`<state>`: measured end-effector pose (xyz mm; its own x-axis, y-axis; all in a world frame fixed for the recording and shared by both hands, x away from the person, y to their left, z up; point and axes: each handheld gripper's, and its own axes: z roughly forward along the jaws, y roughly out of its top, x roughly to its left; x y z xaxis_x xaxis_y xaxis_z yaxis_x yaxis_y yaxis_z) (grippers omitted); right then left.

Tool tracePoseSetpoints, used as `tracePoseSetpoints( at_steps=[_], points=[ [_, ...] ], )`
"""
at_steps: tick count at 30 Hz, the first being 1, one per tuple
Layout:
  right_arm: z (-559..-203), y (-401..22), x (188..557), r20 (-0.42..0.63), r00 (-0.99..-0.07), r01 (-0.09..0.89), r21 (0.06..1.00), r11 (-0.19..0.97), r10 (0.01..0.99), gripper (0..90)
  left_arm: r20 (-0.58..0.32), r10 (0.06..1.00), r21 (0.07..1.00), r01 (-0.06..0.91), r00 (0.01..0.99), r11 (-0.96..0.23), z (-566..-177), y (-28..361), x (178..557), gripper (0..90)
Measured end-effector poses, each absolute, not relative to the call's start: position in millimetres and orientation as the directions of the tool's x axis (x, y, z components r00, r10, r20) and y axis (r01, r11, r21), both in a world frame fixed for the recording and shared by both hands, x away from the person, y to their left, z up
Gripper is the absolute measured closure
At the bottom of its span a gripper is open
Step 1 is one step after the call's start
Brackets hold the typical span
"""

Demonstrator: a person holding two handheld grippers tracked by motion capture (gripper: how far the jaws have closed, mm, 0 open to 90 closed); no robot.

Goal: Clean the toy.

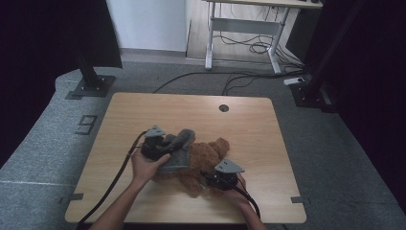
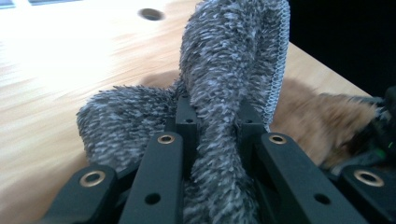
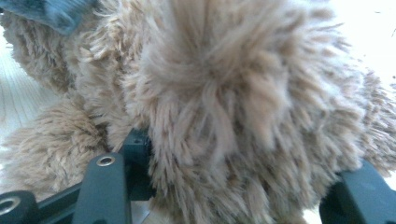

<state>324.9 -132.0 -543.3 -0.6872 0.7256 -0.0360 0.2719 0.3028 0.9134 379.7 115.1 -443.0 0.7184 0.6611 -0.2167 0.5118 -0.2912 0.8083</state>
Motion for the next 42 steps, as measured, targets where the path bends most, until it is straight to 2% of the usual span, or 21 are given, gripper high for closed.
tracePoseSetpoints(
  at_steps=[7, 12, 15, 18, 21, 27, 29, 32, 42],
  points=[
    [-543.6, -132.3, 324.9, -0.037, -0.690, 0.269, 0.914, 0.303, 0.723, 40.4, -0.182, 0.605, 0.772, 0.493, 0.775, -0.400, -435.3, 45.1, 395.3, 76.8],
    [-544.0, -132.5, 325.2, -0.030, -0.690, 0.273, 0.914, 0.299, 0.723, 40.3, -0.162, 0.581, 0.755, 0.479, 0.797, -0.447, -435.3, 16.8, 399.3, 76.8],
    [-544.4, -132.5, 325.5, -0.021, -0.690, 0.279, 0.914, 0.293, 0.723, 40.4, -0.114, 0.609, 0.726, 0.484, 0.785, -0.488, -447.9, 12.2, 404.4, 76.9],
    [-545.5, -131.9, 326.0, -0.023, -0.690, 0.281, 0.912, 0.298, 0.723, 40.4, -0.153, 0.619, 0.715, 0.519, 0.770, -0.469, -453.5, 21.0, 410.1, 77.4],
    [-545.5, -131.1, 325.7, -0.032, -0.690, 0.273, 0.913, 0.301, 0.723, 40.5, -0.109, 0.650, 0.713, 0.514, 0.753, -0.476, -449.8, 29.7, 411.3, 77.4],
    [-545.6, -131.1, 325.4, -0.031, -0.686, 0.277, 0.913, 0.300, 0.727, 40.6, -0.102, 0.683, 0.715, 0.531, 0.723, -0.456, -450.5, 58.4, 412.1, 77.4],
    [-545.7, -130.9, 325.0, -0.032, -0.684, 0.277, 0.913, 0.300, 0.729, 40.6, -0.104, 0.697, 0.720, 0.537, 0.710, -0.439, -452.0, 73.0, 409.5, 77.4],
    [-545.9, -130.2, 324.3, -0.033, -0.684, 0.275, 0.913, 0.300, 0.728, 40.5, -0.156, 0.706, 0.719, 0.570, 0.690, -0.399, -454.4, 98.5, 409.3, 77.2],
    [-546.5, -130.0, 323.4, -0.030, -0.678, 0.278, 0.915, 0.293, 0.734, 40.5, -0.191, 0.752, 0.772, 0.570, 0.631, -0.282, -453.7, 182.5, 382.7, 76.9]
  ],
)
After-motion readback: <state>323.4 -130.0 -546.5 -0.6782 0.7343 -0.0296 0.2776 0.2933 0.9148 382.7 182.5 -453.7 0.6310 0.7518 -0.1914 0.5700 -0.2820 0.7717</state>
